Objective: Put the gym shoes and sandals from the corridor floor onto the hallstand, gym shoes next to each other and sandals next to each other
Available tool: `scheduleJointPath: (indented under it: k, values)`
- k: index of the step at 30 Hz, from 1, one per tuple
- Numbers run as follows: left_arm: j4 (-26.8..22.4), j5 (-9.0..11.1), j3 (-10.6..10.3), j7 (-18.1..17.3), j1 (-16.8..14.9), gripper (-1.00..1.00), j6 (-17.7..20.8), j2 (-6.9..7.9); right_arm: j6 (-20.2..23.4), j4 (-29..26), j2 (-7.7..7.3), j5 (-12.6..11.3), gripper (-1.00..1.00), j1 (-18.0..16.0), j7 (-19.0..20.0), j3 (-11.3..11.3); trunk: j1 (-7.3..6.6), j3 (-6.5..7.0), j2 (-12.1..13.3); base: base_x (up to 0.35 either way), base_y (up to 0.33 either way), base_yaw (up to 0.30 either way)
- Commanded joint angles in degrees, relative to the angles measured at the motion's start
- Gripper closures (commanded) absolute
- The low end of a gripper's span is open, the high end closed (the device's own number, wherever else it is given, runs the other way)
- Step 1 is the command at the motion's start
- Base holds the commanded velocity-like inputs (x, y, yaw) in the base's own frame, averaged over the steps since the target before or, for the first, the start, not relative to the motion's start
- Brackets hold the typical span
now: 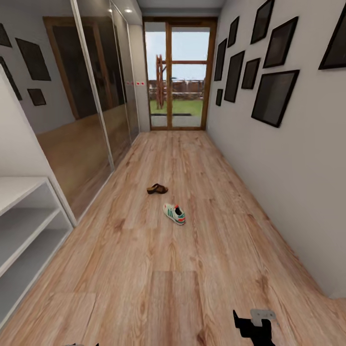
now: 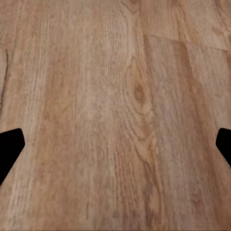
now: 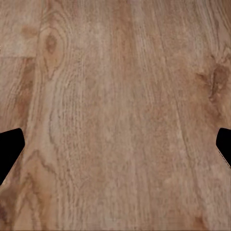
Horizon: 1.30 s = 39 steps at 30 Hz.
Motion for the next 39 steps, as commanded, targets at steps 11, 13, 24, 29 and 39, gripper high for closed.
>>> scheduleJointPath:
  k: [11,13,24,29,39]
  values:
    - [0.1,0.4,0.1,-0.5,0.0,-1.00,0.1,-0.01,-0.2,0.0,0.00,-0.5,-1.00,0.0,0.0,0.3,0.02,-0.05,0.0,0.298,-0.130,0.093]
    - [0.1,0.4,0.1,-0.5,0.0,-1.00,0.1,-0.01,-0.2,0.0,0.00,-0.5,-1.00,0.0,0.0,0.3,0.02,-0.05,0.0,0.286,-0.143,0.003]
    - [0.1,0.4,0.1,-0.5,0.0,-1.00,0.1,-0.01,-0.2,0.0,0.00,-0.5,-1.00,0.0,0.0,0.3,0.02,-0.05,0.0,0.286,-0.144,0.022]
    - [0.1,0.4,0.1,-0.5,0.0,-1.00,0.1,-0.01,-0.2,0.0,0.00,-0.5,-1.00,0.0,-0.1,0.3,0.02,-0.05,0.0,0.271,-0.155,0.222]
    - [0.1,0.4,0.1,-0.5,0.0,-1.00,0.1,-0.01,-0.1,0.0,-0.14,-0.4,-1.00,0.0,0.1,0.3,0.02,-0.07,0.0,0.246,-0.165,0.142]
